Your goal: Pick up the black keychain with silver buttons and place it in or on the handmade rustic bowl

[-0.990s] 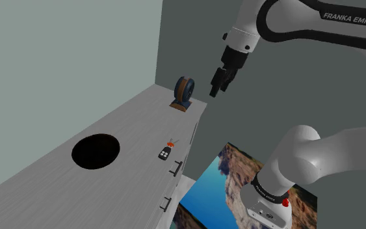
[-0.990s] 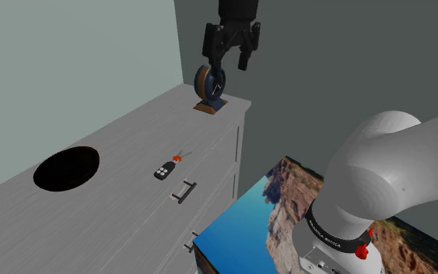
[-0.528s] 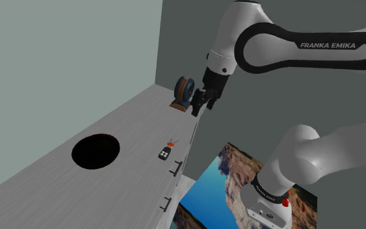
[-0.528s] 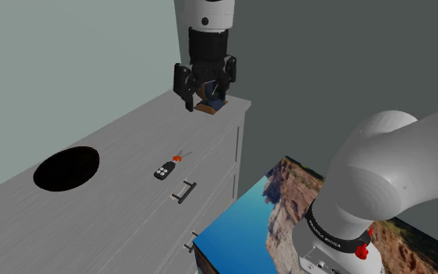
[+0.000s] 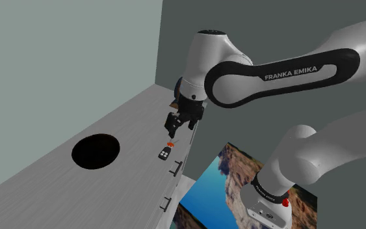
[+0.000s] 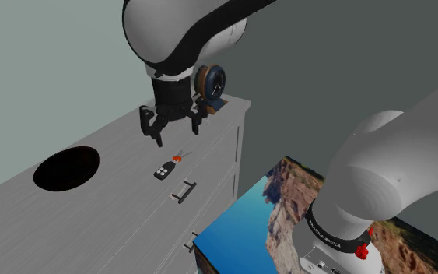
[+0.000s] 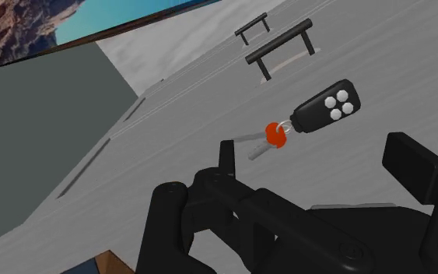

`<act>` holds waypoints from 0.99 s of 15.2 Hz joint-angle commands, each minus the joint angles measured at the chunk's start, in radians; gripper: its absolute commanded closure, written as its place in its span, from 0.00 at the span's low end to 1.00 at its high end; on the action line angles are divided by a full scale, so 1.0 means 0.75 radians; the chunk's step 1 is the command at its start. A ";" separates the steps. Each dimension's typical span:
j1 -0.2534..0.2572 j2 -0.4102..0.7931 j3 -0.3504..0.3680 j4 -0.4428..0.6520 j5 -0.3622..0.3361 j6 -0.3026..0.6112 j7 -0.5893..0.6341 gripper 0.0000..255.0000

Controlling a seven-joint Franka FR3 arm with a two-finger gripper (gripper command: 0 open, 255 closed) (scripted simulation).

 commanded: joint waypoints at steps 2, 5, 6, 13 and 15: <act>-0.019 0.132 0.099 0.016 -0.008 0.113 0.141 0.00; -0.045 0.258 0.181 0.051 -0.044 0.196 0.267 0.00; -0.047 0.270 0.186 0.043 -0.048 0.217 0.270 0.00; -0.064 0.366 0.219 -0.009 -0.081 0.359 0.300 0.00; -0.064 0.366 0.219 -0.009 -0.081 0.359 0.300 0.00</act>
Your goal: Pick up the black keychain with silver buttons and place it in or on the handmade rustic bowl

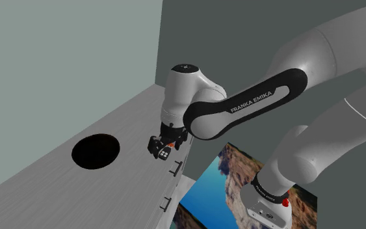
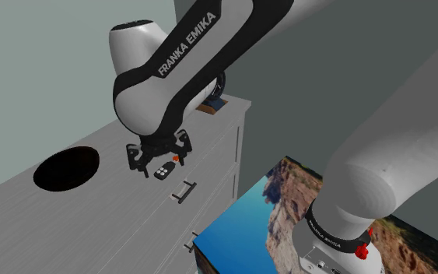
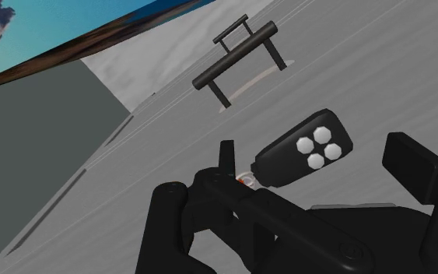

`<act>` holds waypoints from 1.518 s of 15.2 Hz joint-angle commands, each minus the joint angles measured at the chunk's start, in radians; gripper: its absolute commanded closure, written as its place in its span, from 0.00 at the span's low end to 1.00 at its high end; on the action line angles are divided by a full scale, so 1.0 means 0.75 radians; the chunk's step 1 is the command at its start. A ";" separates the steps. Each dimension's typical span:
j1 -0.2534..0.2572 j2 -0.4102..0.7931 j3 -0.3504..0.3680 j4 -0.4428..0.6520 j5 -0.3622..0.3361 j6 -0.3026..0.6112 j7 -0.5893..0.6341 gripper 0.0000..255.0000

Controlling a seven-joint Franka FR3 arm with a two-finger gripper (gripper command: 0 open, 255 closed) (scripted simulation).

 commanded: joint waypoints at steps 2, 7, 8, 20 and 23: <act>-0.001 0.003 0.001 -0.001 -0.001 0.005 0.001 0.00; -0.001 0.003 0.001 -0.001 -0.001 0.004 0.001 1.00; -0.001 0.003 0.001 -0.001 -0.001 0.004 0.001 1.00; 0.012 -0.069 -0.024 0.039 0.024 -0.103 -0.022 1.00; 0.017 -0.107 -0.038 0.067 0.034 -0.167 -0.033 1.00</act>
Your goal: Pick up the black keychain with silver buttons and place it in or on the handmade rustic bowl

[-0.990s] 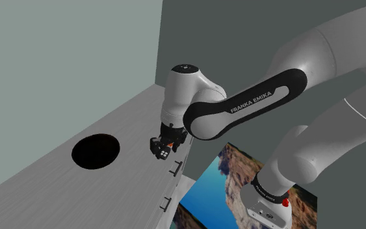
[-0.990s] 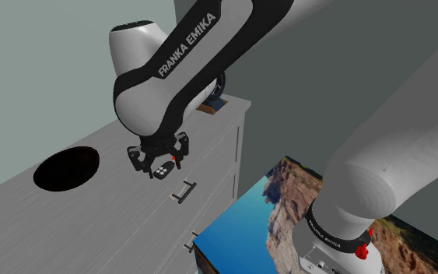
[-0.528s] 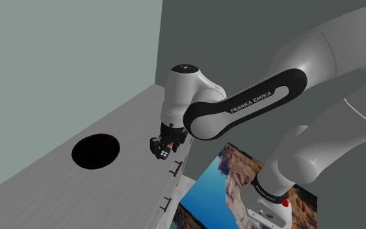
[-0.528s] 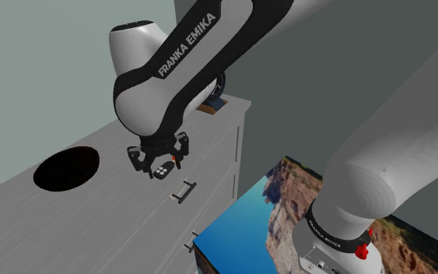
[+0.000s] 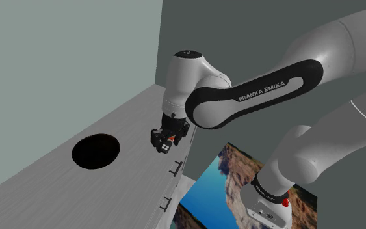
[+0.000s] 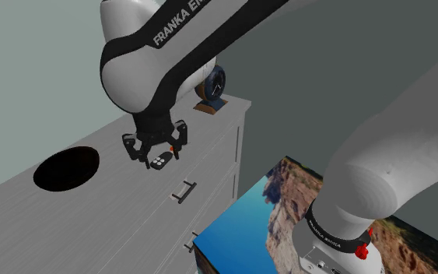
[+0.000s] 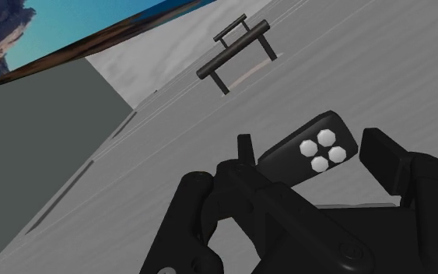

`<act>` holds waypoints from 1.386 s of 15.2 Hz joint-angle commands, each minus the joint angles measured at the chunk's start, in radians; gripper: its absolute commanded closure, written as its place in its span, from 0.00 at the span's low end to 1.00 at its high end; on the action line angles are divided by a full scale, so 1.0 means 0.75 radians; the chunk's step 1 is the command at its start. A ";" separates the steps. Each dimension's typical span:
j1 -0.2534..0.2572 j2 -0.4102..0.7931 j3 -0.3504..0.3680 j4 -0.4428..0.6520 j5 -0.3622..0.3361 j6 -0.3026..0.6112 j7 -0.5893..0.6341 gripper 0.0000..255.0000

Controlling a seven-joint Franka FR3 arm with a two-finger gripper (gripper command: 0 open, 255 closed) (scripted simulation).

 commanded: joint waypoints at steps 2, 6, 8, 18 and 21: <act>0.004 -0.034 -0.015 0.029 0.007 -0.062 -0.010 1.00; 0.008 -0.074 -0.034 0.072 0.012 -0.144 -0.019 1.00; 0.009 -0.092 -0.043 0.095 0.014 -0.184 -0.022 1.00; -0.005 -0.041 -0.019 0.283 -0.022 -0.318 0.036 1.00; -0.026 0.119 0.059 0.435 -0.096 -0.317 0.144 1.00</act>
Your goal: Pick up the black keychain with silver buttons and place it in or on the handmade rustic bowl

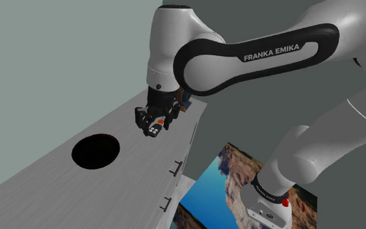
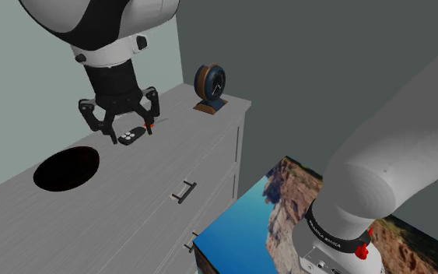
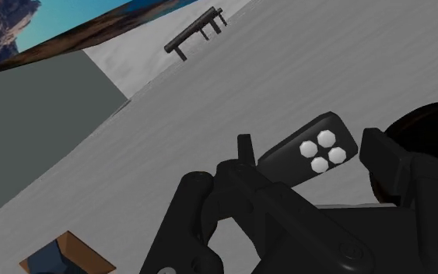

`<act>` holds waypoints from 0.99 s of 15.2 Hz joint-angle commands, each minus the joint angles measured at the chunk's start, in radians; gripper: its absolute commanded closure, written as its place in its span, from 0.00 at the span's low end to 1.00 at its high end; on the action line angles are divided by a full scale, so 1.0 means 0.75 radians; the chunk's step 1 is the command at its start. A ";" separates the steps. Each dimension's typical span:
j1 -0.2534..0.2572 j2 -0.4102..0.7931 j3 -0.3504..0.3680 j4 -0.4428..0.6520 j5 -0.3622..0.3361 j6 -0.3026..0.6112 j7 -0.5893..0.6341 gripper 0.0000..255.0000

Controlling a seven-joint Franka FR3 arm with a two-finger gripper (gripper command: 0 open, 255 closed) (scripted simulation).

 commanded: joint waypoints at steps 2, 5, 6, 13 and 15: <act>-0.015 0.175 0.078 0.165 -0.095 -0.005 0.122 1.00; -0.003 0.359 0.136 0.341 -0.217 -0.033 0.249 1.00; 0.009 0.423 0.150 0.405 -0.262 -0.048 0.292 1.00; 0.218 0.879 0.152 0.928 -0.562 -0.226 0.528 1.00; 0.291 0.988 0.131 1.063 -0.620 -0.269 0.560 1.00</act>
